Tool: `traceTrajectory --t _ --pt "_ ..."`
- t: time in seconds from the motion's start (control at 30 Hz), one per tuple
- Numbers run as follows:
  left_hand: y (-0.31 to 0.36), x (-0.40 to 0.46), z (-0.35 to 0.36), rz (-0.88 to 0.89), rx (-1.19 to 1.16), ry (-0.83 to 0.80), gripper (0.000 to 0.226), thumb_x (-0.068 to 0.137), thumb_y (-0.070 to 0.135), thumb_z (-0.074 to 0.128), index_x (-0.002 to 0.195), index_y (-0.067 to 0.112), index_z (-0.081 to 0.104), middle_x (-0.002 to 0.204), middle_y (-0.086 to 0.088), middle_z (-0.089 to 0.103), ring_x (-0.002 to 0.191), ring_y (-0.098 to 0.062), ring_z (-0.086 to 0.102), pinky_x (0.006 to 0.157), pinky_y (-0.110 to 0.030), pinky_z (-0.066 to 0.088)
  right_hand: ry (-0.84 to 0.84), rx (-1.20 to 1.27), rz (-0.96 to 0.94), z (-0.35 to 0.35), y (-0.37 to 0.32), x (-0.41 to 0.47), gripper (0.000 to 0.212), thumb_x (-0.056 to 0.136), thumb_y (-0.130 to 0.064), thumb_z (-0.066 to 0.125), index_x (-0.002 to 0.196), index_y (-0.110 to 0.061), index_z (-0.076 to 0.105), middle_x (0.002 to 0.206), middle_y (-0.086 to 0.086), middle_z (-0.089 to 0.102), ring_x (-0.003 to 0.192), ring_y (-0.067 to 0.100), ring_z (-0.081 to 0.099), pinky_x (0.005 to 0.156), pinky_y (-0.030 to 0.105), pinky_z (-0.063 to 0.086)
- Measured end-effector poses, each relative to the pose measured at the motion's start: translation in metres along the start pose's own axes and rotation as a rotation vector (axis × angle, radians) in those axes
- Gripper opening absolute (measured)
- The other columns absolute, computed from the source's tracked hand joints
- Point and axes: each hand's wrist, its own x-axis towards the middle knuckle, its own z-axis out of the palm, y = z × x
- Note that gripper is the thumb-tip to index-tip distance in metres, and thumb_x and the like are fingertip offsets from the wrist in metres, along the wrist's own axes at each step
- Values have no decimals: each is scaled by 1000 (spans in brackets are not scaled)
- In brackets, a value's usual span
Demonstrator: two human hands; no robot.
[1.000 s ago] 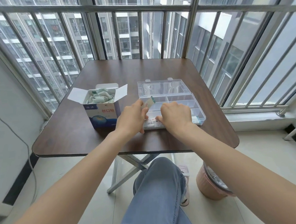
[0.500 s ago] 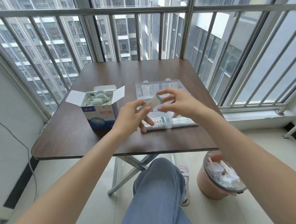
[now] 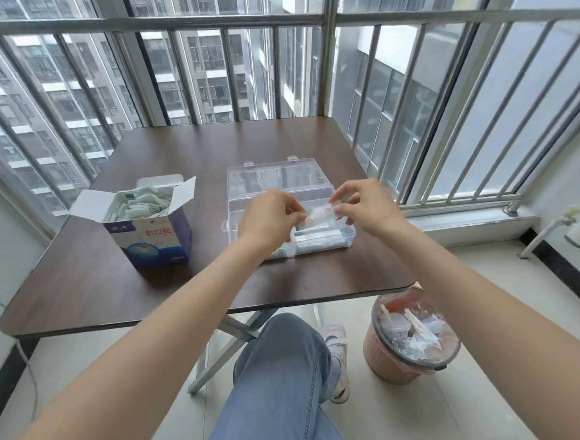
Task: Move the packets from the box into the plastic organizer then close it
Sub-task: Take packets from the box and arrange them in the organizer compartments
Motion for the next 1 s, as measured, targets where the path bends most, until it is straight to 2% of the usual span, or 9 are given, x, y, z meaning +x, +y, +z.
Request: traceTrajectory --t 0.07,0.13,0.2,0.27,0.4,0.5,0.7,0.83,1.0 --pt "1 6 7 -16 141 3 9 87 20 64 87 22 72 91 -3 71 78 -23 65 75 -36 53 -14 -121 -12 2 4 4 13 77 -13 69 72 -25 65 77 4 68 61 15 60 65 29 52" --pt "1 9 12 -14 277 -31 11 86 21 64 91 24 73 99 -3 69 94 -27 62 76 -34 50 -41 -270 -34 5 6 6 11 75 -15 71 72 -24 67 80 2 68 77 21 64 76 36 54" --pt "4 12 16 14 402 -88 12 85 19 65 93 25 71 102 -5 67 97 -29 61 70 -31 44 -66 -397 -53 7 4 6 7 76 -14 71 76 -21 69 88 5 69 90 26 64 79 34 51" --pt "7 14 19 40 512 -114 15 83 15 65 95 22 69 106 -7 65 98 -32 60 67 -31 39 -95 -499 -54 9 1 5 5 79 -16 70 82 -20 70 97 6 69 96 27 63 74 30 45" --pt "15 13 21 113 713 -126 19 88 15 62 107 14 66 114 -8 58 100 -31 59 67 -30 40 -133 -656 -75 10 -2 4 15 82 -11 64 93 -19 69 105 7 67 99 31 61 71 29 39" --pt "20 11 21 125 791 -128 20 88 8 57 106 14 64 114 -8 55 95 -32 59 67 -31 39 -132 -734 -87 11 -4 3 22 84 -7 58 102 -17 66 108 9 64 100 32 60 71 29 38" --pt "15 17 21 107 776 -140 23 83 4 59 102 15 67 109 -7 62 97 -31 60 66 -30 40 -137 -774 -81 12 -8 4 22 88 -18 62 110 -15 62 112 10 61 104 32 58 74 30 37" --pt "7 18 19 84 657 -133 17 86 18 64 102 14 67 110 -7 61 103 -30 58 67 -31 38 -118 -733 -58 13 -6 3 20 86 -21 65 105 -15 65 106 9 65 100 32 60 71 30 39" --pt "3 0 1 109 447 -57 20 94 30 51 103 19 65 108 -2 58 105 -24 55 73 -30 39 -75 -671 -74 12 -6 -2 19 88 -26 61 103 -18 68 104 7 66 100 31 60 69 30 37"
